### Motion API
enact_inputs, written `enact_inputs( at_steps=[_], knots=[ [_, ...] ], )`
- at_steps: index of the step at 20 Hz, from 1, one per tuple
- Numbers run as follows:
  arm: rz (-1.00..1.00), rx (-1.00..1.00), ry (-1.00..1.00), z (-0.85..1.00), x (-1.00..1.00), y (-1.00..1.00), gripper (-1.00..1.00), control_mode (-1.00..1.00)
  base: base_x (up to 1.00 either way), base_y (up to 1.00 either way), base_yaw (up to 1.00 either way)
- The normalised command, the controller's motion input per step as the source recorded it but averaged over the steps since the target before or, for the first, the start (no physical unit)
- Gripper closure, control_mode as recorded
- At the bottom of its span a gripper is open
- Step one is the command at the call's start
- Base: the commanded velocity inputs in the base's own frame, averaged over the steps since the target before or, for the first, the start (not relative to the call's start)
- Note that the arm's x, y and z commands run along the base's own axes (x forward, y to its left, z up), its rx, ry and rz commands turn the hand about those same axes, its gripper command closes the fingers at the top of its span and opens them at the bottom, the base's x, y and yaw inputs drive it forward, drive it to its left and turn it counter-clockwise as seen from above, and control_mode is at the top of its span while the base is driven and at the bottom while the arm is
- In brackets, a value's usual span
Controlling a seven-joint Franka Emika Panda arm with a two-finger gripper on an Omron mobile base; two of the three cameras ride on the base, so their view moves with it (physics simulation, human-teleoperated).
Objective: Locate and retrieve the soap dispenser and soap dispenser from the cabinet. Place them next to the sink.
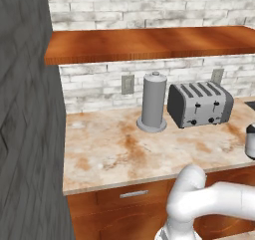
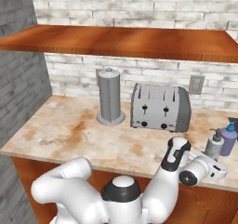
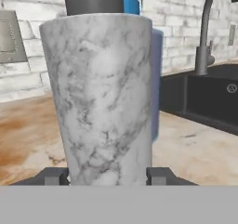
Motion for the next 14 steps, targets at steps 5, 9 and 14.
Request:
enact_inputs(
  at_steps=[5,9,14],
  knots=[
    [0.0,0.12,0.0,-0.42,-0.16,0.0,-1.0,-1.0,0.0,0.0,0.0],
    [0.0,0.05,0.0,-0.23,-0.16,0.0,-1.0,-1.0,0.0,0.0,0.0],
    [-0.02,0.0,0.01,0.1,-0.24,0.04,-1.0,-1.0,0.0,0.0,0.0]
  ],
)
